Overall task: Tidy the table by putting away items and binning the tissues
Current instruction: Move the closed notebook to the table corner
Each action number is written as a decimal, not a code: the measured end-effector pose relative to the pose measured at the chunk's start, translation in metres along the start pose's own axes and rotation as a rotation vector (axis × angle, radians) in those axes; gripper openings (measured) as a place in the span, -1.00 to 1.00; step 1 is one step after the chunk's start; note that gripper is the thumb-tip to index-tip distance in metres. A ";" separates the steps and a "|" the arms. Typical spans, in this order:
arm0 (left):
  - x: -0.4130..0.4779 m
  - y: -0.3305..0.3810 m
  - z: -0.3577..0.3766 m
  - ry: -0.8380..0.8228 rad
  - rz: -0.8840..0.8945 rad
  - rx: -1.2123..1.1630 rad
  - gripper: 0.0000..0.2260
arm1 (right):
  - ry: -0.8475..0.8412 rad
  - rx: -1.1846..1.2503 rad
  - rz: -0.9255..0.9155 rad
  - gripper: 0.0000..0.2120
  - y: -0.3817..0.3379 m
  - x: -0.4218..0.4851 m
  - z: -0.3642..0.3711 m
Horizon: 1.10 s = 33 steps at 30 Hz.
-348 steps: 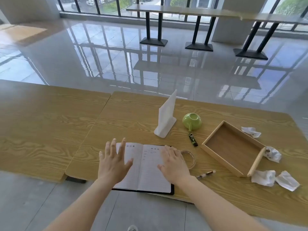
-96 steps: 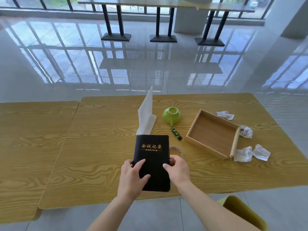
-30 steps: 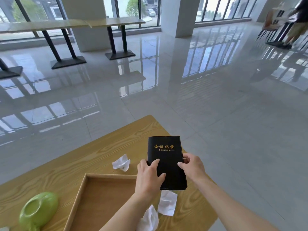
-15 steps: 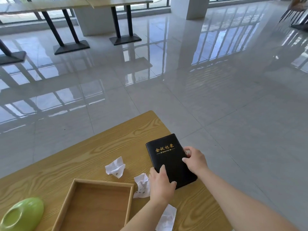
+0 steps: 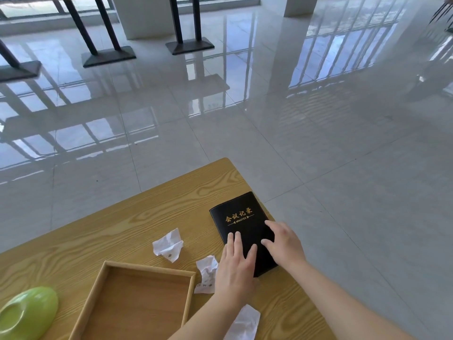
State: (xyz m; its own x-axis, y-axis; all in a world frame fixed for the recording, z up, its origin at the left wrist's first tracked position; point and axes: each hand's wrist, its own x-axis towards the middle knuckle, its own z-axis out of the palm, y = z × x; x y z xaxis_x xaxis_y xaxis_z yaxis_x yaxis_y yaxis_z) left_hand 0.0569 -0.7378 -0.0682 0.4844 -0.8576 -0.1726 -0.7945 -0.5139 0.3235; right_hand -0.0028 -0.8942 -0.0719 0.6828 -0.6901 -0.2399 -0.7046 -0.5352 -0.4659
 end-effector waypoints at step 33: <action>-0.039 -0.071 -0.063 0.171 -0.169 0.109 -0.38 | 0.103 -0.010 -0.263 -0.57 -0.072 -0.019 -0.019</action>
State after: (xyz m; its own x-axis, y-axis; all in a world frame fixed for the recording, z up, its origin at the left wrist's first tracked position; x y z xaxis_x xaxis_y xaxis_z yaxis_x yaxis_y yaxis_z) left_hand 0.1175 -0.6665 -0.0257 0.6613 -0.7482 -0.0526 -0.7272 -0.6568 0.1997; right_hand 0.0312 -0.8525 -0.0176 0.8194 -0.5727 -0.0235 -0.5080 -0.7067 -0.4924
